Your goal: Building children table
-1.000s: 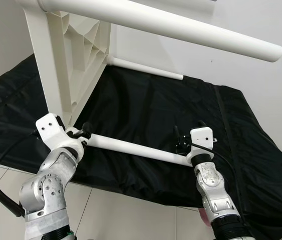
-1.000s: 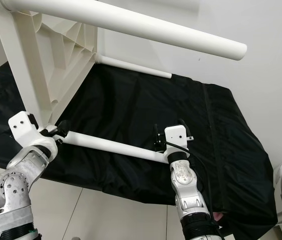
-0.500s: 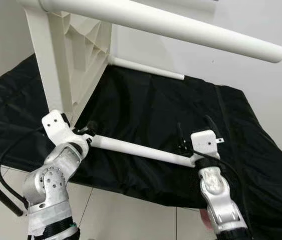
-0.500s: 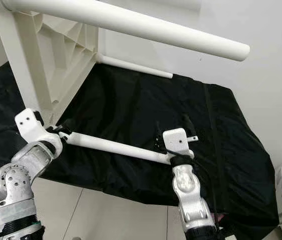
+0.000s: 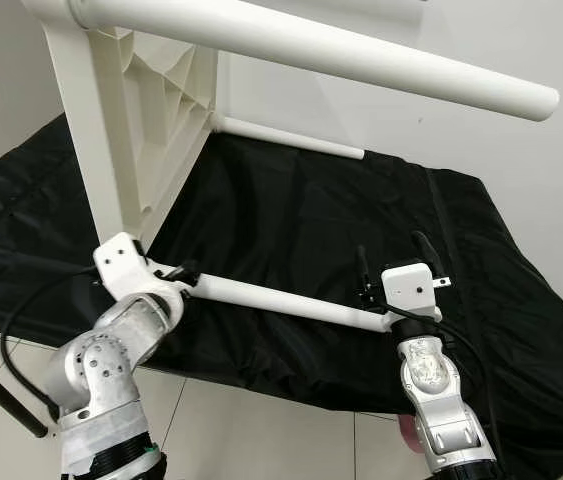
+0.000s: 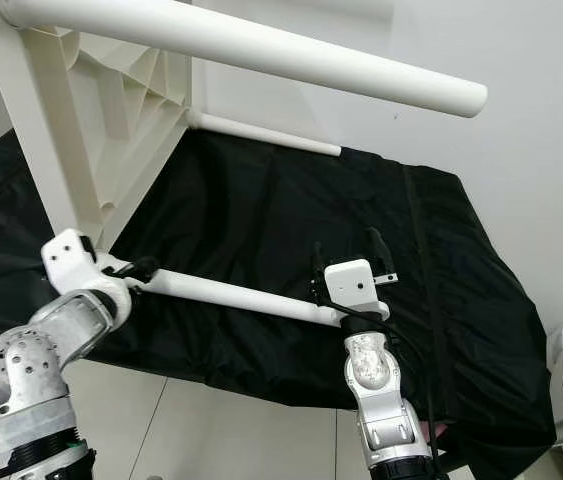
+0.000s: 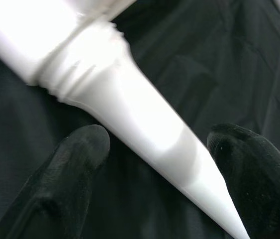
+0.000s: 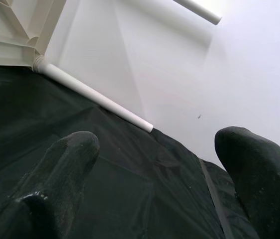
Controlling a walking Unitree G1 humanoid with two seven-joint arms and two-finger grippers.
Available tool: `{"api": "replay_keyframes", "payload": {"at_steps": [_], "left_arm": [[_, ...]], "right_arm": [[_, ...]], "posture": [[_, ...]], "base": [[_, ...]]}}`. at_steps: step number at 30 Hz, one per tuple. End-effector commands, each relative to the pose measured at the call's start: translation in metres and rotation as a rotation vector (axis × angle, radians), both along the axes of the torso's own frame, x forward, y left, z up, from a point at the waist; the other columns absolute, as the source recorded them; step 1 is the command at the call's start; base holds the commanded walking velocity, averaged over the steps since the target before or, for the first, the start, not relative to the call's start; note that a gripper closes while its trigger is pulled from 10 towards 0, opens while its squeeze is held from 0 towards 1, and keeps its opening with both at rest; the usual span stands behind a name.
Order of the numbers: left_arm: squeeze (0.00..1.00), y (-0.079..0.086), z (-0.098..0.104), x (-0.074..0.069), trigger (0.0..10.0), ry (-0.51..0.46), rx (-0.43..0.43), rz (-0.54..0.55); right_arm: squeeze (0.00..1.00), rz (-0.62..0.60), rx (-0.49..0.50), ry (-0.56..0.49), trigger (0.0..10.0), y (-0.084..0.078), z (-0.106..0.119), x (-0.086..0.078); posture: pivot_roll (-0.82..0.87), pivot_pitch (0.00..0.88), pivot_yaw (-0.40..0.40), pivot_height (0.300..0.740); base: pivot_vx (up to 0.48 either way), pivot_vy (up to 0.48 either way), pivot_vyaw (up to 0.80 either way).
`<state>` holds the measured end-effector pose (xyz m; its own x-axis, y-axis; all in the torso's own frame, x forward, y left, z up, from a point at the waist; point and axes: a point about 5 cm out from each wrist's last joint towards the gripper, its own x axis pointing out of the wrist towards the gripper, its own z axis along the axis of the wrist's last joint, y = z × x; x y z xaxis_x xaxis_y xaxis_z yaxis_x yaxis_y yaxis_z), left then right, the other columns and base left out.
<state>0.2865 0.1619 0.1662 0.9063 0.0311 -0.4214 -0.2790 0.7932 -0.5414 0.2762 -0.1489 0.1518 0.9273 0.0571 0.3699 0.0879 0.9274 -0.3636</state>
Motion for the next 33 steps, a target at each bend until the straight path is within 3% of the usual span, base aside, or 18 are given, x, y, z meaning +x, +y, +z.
{"api": "replay_keyframes", "payload": {"at_steps": [1,2,3,4,8,9,22,23,33], "left_arm": [[0.00,-0.006,0.003,0.002,10.0,-0.017,-0.032,0.007],[0.00,-0.006,0.003,0.002,10.0,-0.017,-0.032,0.007],[0.09,-0.005,0.004,0.004,10.0,-0.026,-0.036,0.017],[1.00,-0.004,0.005,0.006,10.0,-0.028,-0.040,0.029],[1.00,-0.006,0.006,0.008,10.0,-0.031,-0.053,0.017],[0.00,-0.008,0.007,0.009,10.0,-0.027,-0.066,0.002],[0.00,-0.028,0.004,0.014,10.0,0.020,-0.229,-0.033],[0.00,-0.031,0.003,0.015,10.0,0.031,-0.270,-0.032],[0.00,-0.039,0.002,0.012,10.0,0.057,-0.310,-0.044]], "right_arm": [[0.00,0.005,-0.028,-0.008,10.0,0.000,0.004,0.002],[0.00,0.005,-0.028,-0.008,10.0,0.000,0.004,0.002],[0.00,0.007,-0.029,-0.009,10.0,0.001,0.004,0.003],[0.00,0.010,-0.033,-0.010,10.0,0.001,0.005,0.003],[0.00,0.014,-0.040,-0.012,10.0,0.001,0.006,0.004],[0.00,0.015,-0.043,-0.013,10.0,0.001,0.007,0.003],[0.00,0.008,-0.057,-0.021,10.0,0.001,0.008,0.000],[0.00,0.006,-0.059,-0.022,10.0,0.001,0.009,0.000],[0.00,0.005,-0.075,-0.032,10.0,0.001,0.010,-0.001]], "posture": [[0.02,0.000,-0.084,0.740],[0.02,0.000,-0.084,0.740],[0.02,0.000,-0.086,0.740],[0.02,0.000,-0.089,0.740],[0.02,0.000,-0.090,0.740],[0.02,0.000,-0.090,0.740],[0.00,0.000,-0.079,0.740],[0.00,0.000,-0.075,0.740],[0.00,0.000,-0.068,0.740]], "base": [[0.000,0.000,0.00],[0.000,0.000,0.00],[0.000,0.000,0.00],[0.000,0.000,0.00],[0.000,0.000,0.00],[0.000,0.000,0.00],[0.000,0.000,0.00],[0.000,0.000,0.00],[0.000,0.000,0.00]]}}
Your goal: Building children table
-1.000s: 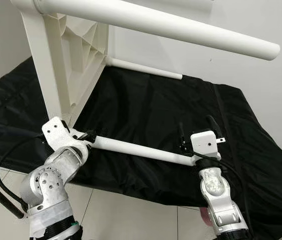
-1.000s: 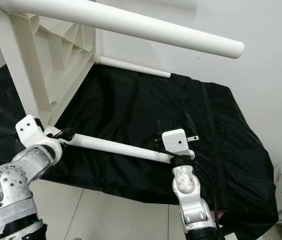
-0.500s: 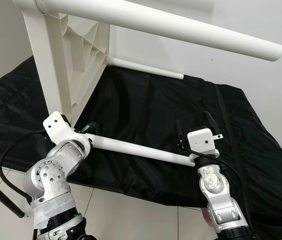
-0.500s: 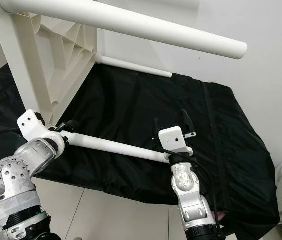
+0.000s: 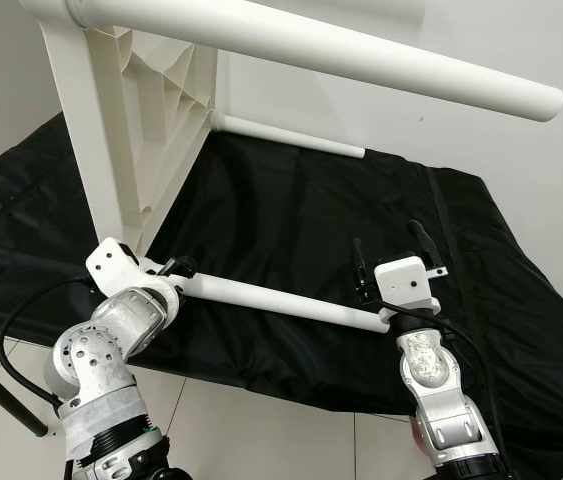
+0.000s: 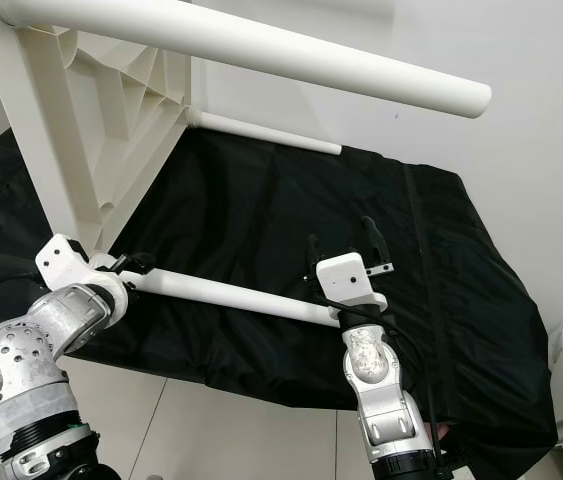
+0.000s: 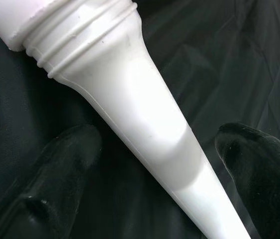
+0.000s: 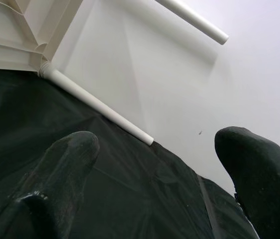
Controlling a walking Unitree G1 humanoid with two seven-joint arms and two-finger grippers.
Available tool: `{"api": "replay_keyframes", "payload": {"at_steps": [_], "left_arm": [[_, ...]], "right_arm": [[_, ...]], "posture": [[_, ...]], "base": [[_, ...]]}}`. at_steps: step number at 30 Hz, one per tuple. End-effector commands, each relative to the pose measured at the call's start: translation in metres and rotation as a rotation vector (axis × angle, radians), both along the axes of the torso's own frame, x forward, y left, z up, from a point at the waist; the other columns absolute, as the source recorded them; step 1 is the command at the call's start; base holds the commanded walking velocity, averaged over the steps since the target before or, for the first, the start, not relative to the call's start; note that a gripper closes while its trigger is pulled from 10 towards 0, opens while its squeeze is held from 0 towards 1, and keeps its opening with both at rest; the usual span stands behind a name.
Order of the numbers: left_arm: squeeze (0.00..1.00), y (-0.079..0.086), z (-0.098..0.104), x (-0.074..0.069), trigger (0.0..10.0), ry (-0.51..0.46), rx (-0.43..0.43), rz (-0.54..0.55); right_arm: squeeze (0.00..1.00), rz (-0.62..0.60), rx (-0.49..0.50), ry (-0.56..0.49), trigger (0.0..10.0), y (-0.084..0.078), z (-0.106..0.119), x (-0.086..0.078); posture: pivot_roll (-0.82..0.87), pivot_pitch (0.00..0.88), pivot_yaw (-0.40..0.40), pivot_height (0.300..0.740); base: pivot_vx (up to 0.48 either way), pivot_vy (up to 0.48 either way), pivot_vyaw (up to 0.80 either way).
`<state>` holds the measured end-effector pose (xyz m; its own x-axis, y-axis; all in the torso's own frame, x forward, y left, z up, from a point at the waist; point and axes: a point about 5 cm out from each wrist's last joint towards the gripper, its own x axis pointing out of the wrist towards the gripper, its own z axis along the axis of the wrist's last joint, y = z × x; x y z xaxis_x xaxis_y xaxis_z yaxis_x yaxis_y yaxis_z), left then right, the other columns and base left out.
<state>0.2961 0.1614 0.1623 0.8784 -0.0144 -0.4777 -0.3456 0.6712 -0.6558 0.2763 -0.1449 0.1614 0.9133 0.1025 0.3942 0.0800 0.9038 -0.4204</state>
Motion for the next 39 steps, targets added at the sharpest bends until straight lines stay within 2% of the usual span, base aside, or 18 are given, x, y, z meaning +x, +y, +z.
{"api": "replay_keyframes", "payload": {"at_steps": [1,6,7,9,10,19,24,31,36,38,39], "left_arm": [[0.00,-0.039,0.006,0.004,10.0,-0.013,-0.140,-0.081],[0.00,-0.039,0.007,0.009,10.0,-0.022,-0.152,-0.076],[0.00,-0.038,0.007,0.011,2.0,-0.025,-0.153,-0.074],[0.00,-0.038,0.008,0.012,2.0,-0.027,-0.154,-0.074],[0.00,-0.039,0.009,0.013,10.0,-0.030,-0.160,-0.084],[0.00,-0.042,0.012,0.017,10.0,-0.035,-0.196,-0.095],[0.00,-0.046,0.009,0.020,10.0,-0.013,-0.297,-0.071],[0.00,-0.045,0.016,0.026,10.0,-0.060,-0.332,-0.056],[0.00,-0.042,0.019,0.031,10.0,-0.078,-0.349,-0.039],[0.00,-0.041,0.020,0.032,10.0,-0.077,-0.356,-0.029],[0.00,-0.041,0.020,0.033,10.0,-0.078,-0.362,-0.025]], "right_arm": [[0.00,-0.016,-0.011,-0.001,10.0,-0.002,0.001,-0.001],[0.00,-0.012,-0.012,-0.001,10.0,0.000,0.001,-0.001],[0.00,-0.011,-0.013,-0.001,10.0,0.001,0.001,-0.001],[0.00,-0.011,-0.013,-0.001,10.0,0.001,0.000,-0.001],[0.00,-0.013,-0.013,-0.001,10.0,0.001,0.000,-0.002],[0.00,-0.007,-0.054,-0.029,10.0,0.003,0.003,-0.004],[0.00,-0.008,-0.111,-0.077,10.0,0.005,0.009,-0.008],[0.00,-0.001,-0.106,-0.079,10.0,0.006,0.009,-0.011],[0.00,0.017,-0.154,-0.133,10.0,0.012,0.017,-0.014],[0.00,0.010,-0.181,-0.173,10.0,0.013,0.022,-0.017],[0.00,0.006,-0.226,-0.215,10.0,0.014,0.026,-0.020]], "posture": [[0.00,0.000,-0.068,0.740],[0.00,0.000,-0.071,0.740],[0.00,0.000,-0.066,0.740],[0.00,0.000,-0.066,0.740],[0.00,0.000,-0.064,0.740],[0.00,0.000,-0.060,0.740],[-0.01,0.000,-0.057,0.740],[-0.01,0.000,-0.056,0.740],[-0.01,0.000,-0.057,0.740],[-0.01,0.000,-0.056,0.740],[-0.01,0.000,-0.056,0.740]], "base": [[0.000,0.000,0.00],[0.000,0.000,0.00],[0.000,0.000,0.00],[0.000,0.000,0.00],[0.000,0.000,0.00],[0.000,0.000,0.00],[0.000,0.000,0.00],[0.000,0.000,0.00],[0.000,0.000,0.00],[0.000,0.000,0.00],[0.000,0.000,0.00]]}}
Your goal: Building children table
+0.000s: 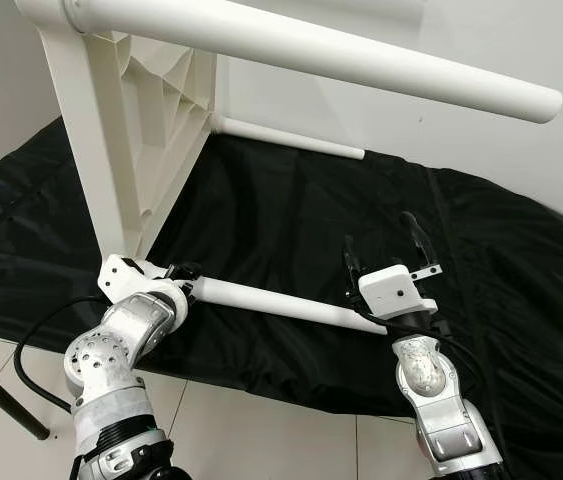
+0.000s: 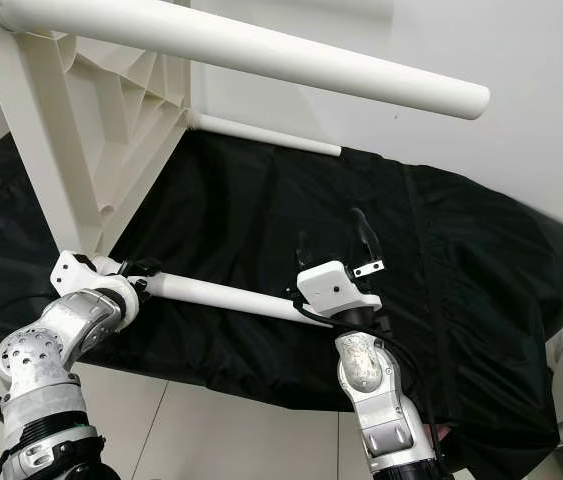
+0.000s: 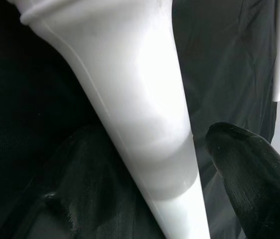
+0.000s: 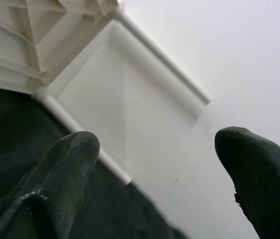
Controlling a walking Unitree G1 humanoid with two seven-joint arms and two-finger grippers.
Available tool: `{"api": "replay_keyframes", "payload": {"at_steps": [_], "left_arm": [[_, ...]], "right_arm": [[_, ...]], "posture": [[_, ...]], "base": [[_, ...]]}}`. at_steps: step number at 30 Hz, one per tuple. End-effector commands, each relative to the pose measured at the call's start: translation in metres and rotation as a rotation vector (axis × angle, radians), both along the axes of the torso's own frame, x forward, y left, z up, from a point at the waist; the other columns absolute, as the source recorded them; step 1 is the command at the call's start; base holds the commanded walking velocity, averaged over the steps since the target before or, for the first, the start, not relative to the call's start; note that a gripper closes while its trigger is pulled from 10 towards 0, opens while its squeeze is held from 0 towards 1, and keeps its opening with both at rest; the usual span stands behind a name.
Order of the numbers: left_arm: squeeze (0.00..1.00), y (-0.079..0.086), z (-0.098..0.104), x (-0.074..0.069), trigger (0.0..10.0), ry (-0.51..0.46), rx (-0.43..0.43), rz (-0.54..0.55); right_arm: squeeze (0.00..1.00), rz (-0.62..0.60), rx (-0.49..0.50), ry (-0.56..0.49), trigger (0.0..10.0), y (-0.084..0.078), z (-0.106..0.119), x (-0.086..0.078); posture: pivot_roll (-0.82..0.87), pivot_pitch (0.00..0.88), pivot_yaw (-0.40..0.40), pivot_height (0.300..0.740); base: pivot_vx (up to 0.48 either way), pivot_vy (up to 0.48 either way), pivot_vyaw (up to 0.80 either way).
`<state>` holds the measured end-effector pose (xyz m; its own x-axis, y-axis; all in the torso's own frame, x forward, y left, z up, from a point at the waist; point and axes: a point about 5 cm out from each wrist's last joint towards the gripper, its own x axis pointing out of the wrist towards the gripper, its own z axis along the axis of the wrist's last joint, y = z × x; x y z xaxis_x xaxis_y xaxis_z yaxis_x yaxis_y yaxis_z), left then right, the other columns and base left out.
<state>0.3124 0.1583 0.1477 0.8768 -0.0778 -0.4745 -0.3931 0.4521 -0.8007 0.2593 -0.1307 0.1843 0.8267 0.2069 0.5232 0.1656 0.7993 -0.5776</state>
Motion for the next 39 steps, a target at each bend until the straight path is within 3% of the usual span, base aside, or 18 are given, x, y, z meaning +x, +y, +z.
{"api": "replay_keyframes", "payload": {"at_steps": [1,4,11,16,21,31,34,39], "left_arm": [[0.00,-0.037,0.035,0.018,10.0,-0.105,-0.098,-0.079],[0.00,-0.036,0.036,0.019,10.0,-0.108,-0.097,-0.077],[0.00,-0.039,0.038,0.020,10.0,-0.115,-0.093,-0.095],[0.00,-0.040,0.038,0.021,10.0,-0.118,-0.088,-0.104],[0.00,-0.042,0.040,0.023,10.0,-0.125,-0.087,-0.114],[0.00,-0.044,0.042,0.023,10.0,-0.131,-0.087,-0.126],[0.00,-0.043,0.043,0.024,10.0,-0.135,-0.084,-0.121],[0.00,-0.044,0.043,0.024,10.0,-0.137,-0.084,-0.121]], "right_arm": [[0.00,-0.002,-0.055,-0.072,10.0,0.002,0.007,-0.006],[0.00,-0.013,-0.153,-0.200,10.0,0.007,0.017,-0.016],[0.00,-0.014,-0.280,-0.373,10.0,0.013,0.029,-0.025],[0.00,-0.069,-0.312,-0.475,10.0,0.010,0.042,-0.020],[0.00,-0.120,-0.285,-0.614,10.0,0.014,0.089,-0.003],[0.00,-0.037,-0.320,-0.668,10.0,0.029,0.116,0.004],[0.00,0.026,-0.382,-0.615,10.0,0.043,0.130,0.017],[0.00,0.022,-0.422,-0.582,10.0,0.049,0.140,0.027]], "posture": [[-0.01,0.000,-0.053,0.740],[-0.02,0.000,-0.047,0.740],[-0.03,0.000,-0.034,0.740],[-0.03,0.000,-0.030,0.740],[-0.02,0.000,-0.024,0.740],[-0.02,0.000,-0.025,0.740],[-0.03,0.000,-0.025,0.740],[-0.03,0.000,-0.022,0.740]], "base": [[0.000,0.000,0.00],[0.000,0.000,0.00],[0.000,0.000,0.00],[0.000,0.000,0.00],[0.000,0.000,0.00],[0.000,0.000,0.00],[0.000,0.000,0.00],[0.000,0.000,0.00]]}}
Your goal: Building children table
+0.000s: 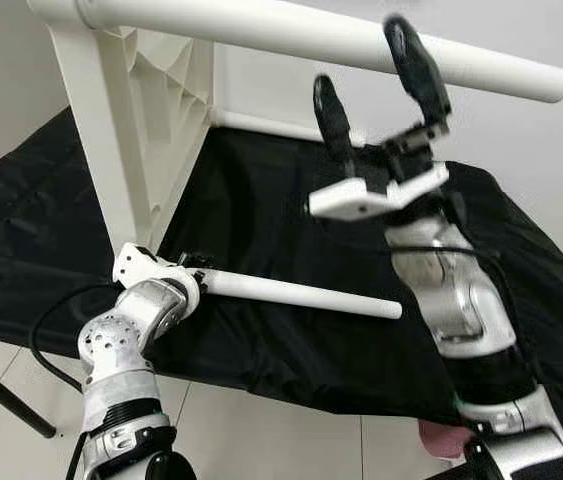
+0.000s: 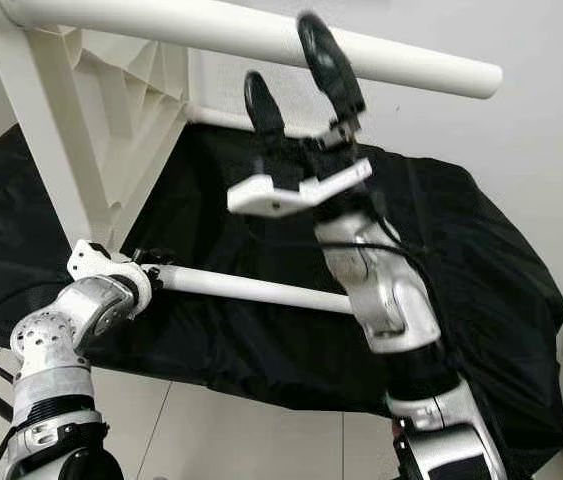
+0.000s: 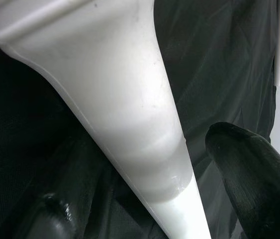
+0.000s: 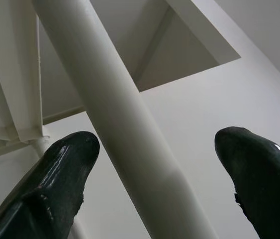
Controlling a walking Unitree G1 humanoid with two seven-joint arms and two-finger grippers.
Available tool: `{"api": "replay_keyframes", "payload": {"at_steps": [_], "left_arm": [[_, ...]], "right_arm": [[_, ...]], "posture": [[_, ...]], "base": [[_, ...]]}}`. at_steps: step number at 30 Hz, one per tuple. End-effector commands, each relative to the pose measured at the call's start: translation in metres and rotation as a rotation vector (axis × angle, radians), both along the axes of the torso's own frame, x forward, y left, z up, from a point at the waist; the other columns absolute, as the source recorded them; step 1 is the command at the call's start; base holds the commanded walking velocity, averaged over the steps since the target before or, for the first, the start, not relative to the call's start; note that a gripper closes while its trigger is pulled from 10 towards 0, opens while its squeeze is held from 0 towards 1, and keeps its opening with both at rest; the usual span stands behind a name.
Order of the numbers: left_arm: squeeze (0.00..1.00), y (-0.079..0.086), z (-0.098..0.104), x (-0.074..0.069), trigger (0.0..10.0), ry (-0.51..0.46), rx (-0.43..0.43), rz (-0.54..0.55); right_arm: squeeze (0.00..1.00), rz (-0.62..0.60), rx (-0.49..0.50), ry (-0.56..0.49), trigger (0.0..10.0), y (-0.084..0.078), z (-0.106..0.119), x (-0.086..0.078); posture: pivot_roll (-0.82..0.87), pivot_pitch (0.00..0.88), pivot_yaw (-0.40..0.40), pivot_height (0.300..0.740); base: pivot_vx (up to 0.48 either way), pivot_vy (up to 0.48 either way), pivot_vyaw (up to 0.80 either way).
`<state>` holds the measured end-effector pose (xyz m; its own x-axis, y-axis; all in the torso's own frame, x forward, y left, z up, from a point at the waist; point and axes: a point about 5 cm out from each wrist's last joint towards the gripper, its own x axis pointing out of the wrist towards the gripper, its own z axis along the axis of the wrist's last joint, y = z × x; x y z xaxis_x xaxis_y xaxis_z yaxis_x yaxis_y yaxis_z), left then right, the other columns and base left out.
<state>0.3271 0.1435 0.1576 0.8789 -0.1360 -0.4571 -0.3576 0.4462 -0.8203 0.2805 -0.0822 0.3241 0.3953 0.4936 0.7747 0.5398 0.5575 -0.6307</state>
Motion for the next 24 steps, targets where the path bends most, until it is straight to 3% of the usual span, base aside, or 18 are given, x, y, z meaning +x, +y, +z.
{"api": "replay_keyframes", "payload": {"at_steps": [1,8,19,20,21,22,24], "left_arm": [[0.00,-0.029,0.033,0.009,10.0,-0.120,-0.057,-0.070],[0.00,-0.029,0.032,0.009,10.0,-0.119,-0.055,-0.069],[0.00,-0.030,0.032,0.008,10.0,-0.120,-0.061,-0.070],[0.00,-0.031,0.032,0.008,10.0,-0.121,-0.062,-0.072],[0.00,-0.031,0.032,0.008,10.0,-0.121,-0.062,-0.073],[0.00,-0.031,0.032,0.008,10.0,-0.121,-0.064,-0.074],[0.00,-0.032,0.032,0.009,10.0,-0.121,-0.067,-0.076]], "right_arm": [[0.00,-0.016,-0.024,0.045,10.0,0.002,0.003,0.008],[0.00,-0.056,-0.037,0.106,10.0,0.012,0.017,0.020],[0.00,-0.220,0.108,0.178,10.0,0.010,0.040,0.030],[0.00,-0.233,0.108,0.192,1.9,0.009,0.040,0.031],[0.00,-0.242,0.109,0.202,1.9,0.008,0.040,0.031],[0.00,-0.247,0.107,0.210,0.0,0.007,0.040,0.031],[0.00,-0.253,0.103,0.241,0.0,0.004,0.038,0.031]], "posture": [[-0.03,0.000,-0.024,0.740],[-0.03,0.000,-0.021,0.740],[-0.04,0.000,-0.025,0.740],[-0.04,0.000,-0.025,0.740],[-0.04,0.000,-0.025,0.740],[-0.04,0.000,-0.025,0.740],[-0.04,0.000,-0.023,0.740]], "base": [[0.000,0.000,0.00],[0.000,0.000,0.00],[0.000,0.000,0.00],[0.000,0.000,0.00],[0.000,0.000,0.00],[0.000,0.000,0.00],[0.000,0.000,0.00]]}}
